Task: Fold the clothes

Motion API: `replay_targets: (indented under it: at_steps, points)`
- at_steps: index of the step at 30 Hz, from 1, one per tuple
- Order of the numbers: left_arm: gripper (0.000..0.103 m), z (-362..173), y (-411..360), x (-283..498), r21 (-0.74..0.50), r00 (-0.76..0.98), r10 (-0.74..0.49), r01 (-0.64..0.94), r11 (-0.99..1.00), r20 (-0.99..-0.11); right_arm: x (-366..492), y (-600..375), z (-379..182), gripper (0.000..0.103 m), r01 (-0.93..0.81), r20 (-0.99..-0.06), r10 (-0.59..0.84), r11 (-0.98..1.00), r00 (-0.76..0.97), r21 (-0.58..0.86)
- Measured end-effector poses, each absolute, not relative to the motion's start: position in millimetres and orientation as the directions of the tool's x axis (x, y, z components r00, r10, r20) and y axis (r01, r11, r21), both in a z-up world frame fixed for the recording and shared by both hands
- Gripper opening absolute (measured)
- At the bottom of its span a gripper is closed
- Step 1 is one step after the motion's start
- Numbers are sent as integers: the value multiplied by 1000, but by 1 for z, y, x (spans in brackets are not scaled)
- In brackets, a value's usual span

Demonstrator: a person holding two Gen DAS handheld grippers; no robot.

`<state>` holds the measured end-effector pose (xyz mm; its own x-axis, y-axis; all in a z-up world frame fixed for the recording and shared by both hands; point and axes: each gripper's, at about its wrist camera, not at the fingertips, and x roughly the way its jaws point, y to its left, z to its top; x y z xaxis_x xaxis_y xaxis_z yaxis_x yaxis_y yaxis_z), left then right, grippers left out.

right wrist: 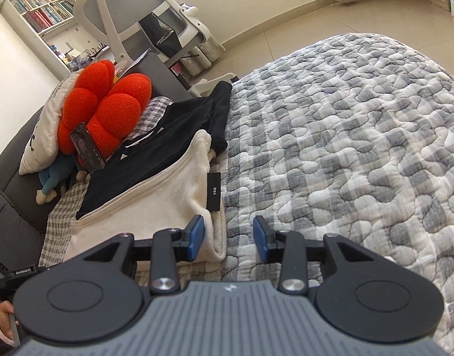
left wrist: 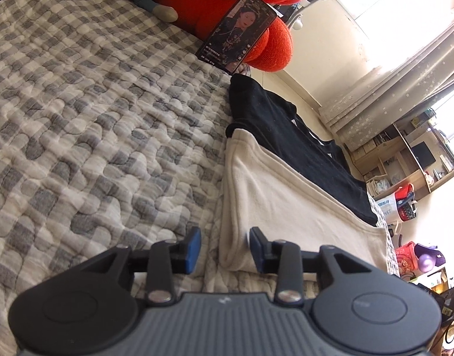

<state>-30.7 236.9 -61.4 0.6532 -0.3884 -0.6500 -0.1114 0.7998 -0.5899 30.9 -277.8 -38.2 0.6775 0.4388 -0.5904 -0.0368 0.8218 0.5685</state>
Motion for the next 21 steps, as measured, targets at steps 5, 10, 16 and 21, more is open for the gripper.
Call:
replay_targets:
  at_steps: [5,10,16,21]
  points:
    - [50,-64,228,-23,-591,624,-419,-85,802,-659,38,-279,-42,44,-32,-574,514,762,638,647]
    - [50,-59,223,-24,-566,608,-403,-95,819,-684,43,-264,-43,45,-64,-575,542,760,613,647]
    - [50,-51,237,-40,-607,595,-414,-162,778,-689,35,-278,-40,44,-7,-591,547,737,593,676]
    - [50,-58,236,-53,-725,591,-515,-183,663,-621,19,-285,-39,44,29,-587,564,706,581,707]
